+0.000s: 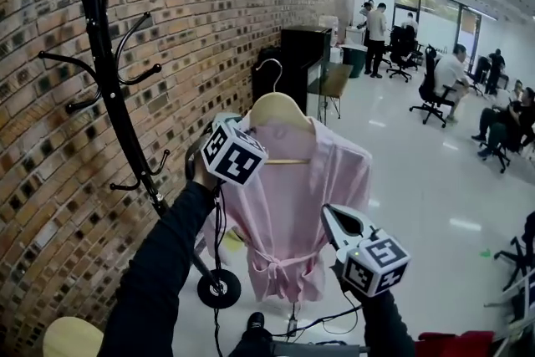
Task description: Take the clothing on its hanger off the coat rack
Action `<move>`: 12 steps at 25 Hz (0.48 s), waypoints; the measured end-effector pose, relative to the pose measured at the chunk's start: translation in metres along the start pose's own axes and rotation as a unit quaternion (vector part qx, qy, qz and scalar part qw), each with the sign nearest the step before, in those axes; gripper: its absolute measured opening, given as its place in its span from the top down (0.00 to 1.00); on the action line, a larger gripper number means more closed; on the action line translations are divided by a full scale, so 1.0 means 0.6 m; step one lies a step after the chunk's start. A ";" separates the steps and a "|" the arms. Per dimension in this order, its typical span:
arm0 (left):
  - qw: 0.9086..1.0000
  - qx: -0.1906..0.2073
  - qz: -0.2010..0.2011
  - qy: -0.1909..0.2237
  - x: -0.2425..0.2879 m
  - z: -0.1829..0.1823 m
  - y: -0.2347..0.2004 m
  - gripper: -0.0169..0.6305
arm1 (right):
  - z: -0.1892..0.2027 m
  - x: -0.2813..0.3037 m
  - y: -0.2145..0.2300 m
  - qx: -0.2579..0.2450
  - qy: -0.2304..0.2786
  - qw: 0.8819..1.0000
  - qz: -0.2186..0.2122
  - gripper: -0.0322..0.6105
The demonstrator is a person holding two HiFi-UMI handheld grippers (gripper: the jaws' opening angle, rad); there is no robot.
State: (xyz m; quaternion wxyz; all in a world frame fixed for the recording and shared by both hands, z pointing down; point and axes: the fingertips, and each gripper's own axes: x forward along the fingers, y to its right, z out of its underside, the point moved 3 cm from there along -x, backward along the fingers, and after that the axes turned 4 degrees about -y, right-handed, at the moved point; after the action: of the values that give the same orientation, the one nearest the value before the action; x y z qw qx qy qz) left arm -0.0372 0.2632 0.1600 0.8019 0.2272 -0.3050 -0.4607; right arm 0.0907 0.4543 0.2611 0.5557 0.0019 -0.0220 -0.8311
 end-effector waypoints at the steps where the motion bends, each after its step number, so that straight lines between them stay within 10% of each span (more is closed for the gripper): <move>1: 1.000 -0.002 0.001 0.001 0.030 -0.009 -0.004 0.77 | 0.000 0.016 0.021 0.000 -0.001 1.000 0.005 0.99; 12: 0.997 0.035 0.044 0.049 0.406 -0.084 -0.144 0.77 | -0.034 0.357 0.198 0.009 0.016 0.997 0.072 0.99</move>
State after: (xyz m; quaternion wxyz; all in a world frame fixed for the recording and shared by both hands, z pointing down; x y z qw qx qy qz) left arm 0.0410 0.0128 0.1365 0.8269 0.2633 -0.2912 -0.4025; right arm 0.1188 0.2103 0.2497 0.6140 0.0184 -0.0207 -0.7888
